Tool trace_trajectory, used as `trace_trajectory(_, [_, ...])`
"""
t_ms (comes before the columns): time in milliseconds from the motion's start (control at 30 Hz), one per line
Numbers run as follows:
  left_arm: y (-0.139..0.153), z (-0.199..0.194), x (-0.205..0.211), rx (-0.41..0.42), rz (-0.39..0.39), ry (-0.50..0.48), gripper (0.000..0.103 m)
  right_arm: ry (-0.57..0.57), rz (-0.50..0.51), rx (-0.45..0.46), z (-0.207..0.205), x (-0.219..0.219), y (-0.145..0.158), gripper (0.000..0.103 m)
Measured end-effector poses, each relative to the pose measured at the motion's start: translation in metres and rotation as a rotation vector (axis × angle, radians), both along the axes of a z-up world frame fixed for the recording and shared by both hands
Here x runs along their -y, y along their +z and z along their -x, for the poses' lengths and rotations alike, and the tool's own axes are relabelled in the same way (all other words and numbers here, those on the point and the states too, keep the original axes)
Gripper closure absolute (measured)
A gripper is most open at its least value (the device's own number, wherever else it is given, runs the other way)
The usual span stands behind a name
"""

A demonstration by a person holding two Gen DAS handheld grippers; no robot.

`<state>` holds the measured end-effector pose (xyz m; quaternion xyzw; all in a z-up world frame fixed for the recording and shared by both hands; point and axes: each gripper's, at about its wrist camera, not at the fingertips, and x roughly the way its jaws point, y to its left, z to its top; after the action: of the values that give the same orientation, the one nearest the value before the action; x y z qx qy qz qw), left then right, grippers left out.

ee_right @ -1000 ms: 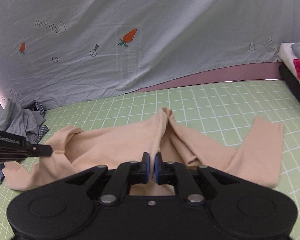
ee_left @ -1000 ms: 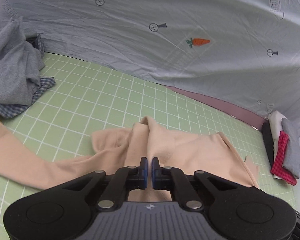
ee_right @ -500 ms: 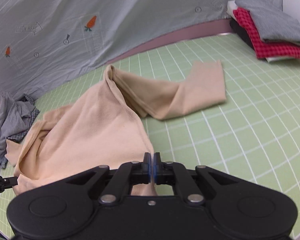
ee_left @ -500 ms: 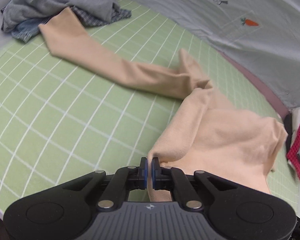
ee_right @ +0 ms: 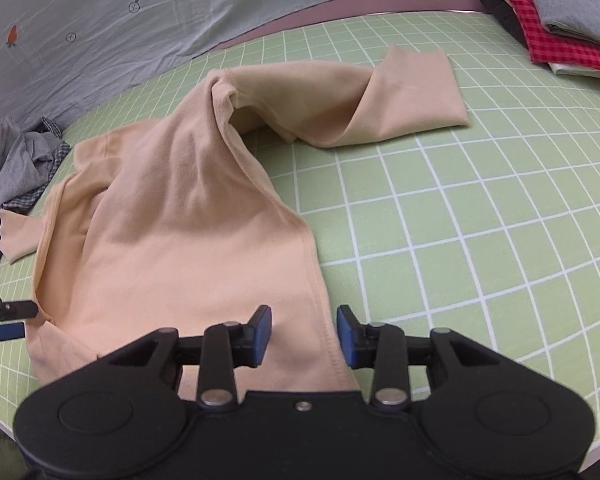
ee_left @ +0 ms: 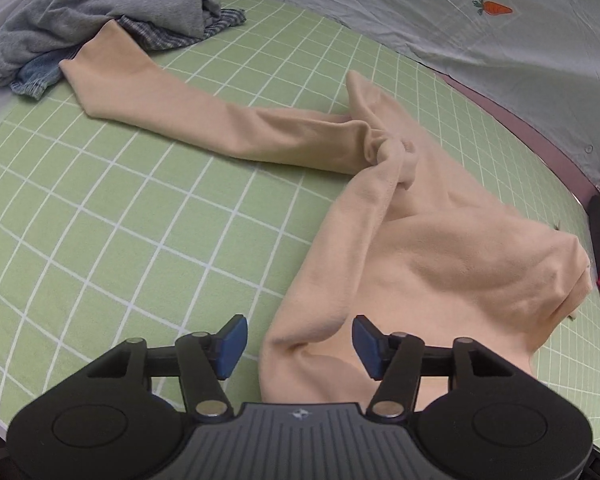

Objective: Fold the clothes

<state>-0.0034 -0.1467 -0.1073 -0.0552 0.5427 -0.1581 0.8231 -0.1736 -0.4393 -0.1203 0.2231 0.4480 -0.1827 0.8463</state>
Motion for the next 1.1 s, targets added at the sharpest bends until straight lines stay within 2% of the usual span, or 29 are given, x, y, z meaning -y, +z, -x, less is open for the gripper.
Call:
trace_trajectory(67, [0.001,0.0,0.012,0.028,-0.028,-0.039,0.038,0.018,0.017,-0.016,-0.002,-0.003,-0.003,0.065])
trace_trajectory(167, [-0.002,-0.002,0.023,0.067,-0.111,-0.072,0.038,0.036,0.047,-0.045,-0.004,-0.007,-0.006,0.07])
trace_trajectory(200, [-0.004,-0.004,0.024,0.079,-0.156,-0.07,0.038,0.041,0.057,-0.055,-0.004,-0.009,-0.007,0.073])
trace_trajectory(300, [-0.005,-0.009,0.011,0.116,-0.255,-0.032,0.039,0.049,0.085,-0.069,-0.003,-0.014,-0.008,0.074])
trace_trajectory(367, [-0.003,-0.014,-0.007,0.133,-0.292,0.004,0.039,0.052,0.1,-0.074,-0.002,-0.017,-0.008,0.074])
trace_trajectory(567, [-0.003,-0.033,-0.051,0.089,-0.245,0.07,0.037,0.059,0.125,-0.082,0.002,-0.026,-0.007,0.074])
trace_trajectory(733, [-0.004,-0.03,-0.047,0.048,-0.211,0.091,0.038,0.07,0.144,-0.089,0.003,-0.032,-0.006,0.074])
trace_trajectory(833, [-0.009,-0.022,-0.038,0.016,-0.173,0.049,0.038,0.067,0.142,-0.09,0.003,-0.033,-0.006,0.074])
trace_trajectory(900, [-0.012,-0.015,-0.032,0.024,-0.181,0.026,0.038,0.071,0.135,-0.088,0.004,-0.033,-0.006,0.077])
trace_trajectory(933, [-0.013,-0.012,-0.03,0.028,-0.185,0.014,0.041,0.076,0.133,-0.086,0.004,-0.034,-0.006,0.079])
trace_trajectory(967, [-0.014,-0.009,-0.028,0.03,-0.196,0.004,0.048,0.081,0.13,-0.085,0.004,-0.035,-0.006,0.086])
trace_trajectory(1000, [-0.015,-0.007,-0.03,0.025,-0.193,-0.009,0.068,0.084,0.127,-0.085,0.005,-0.036,-0.005,0.091])
trace_trajectory(1033, [-0.016,-0.006,-0.031,0.02,-0.19,-0.022,0.088,0.086,0.126,-0.086,0.006,-0.037,-0.005,0.092])
trace_trajectory(1100, [-0.017,-0.002,-0.035,0.016,-0.191,-0.041,0.093,0.086,0.126,-0.09,0.008,-0.039,-0.005,0.094])
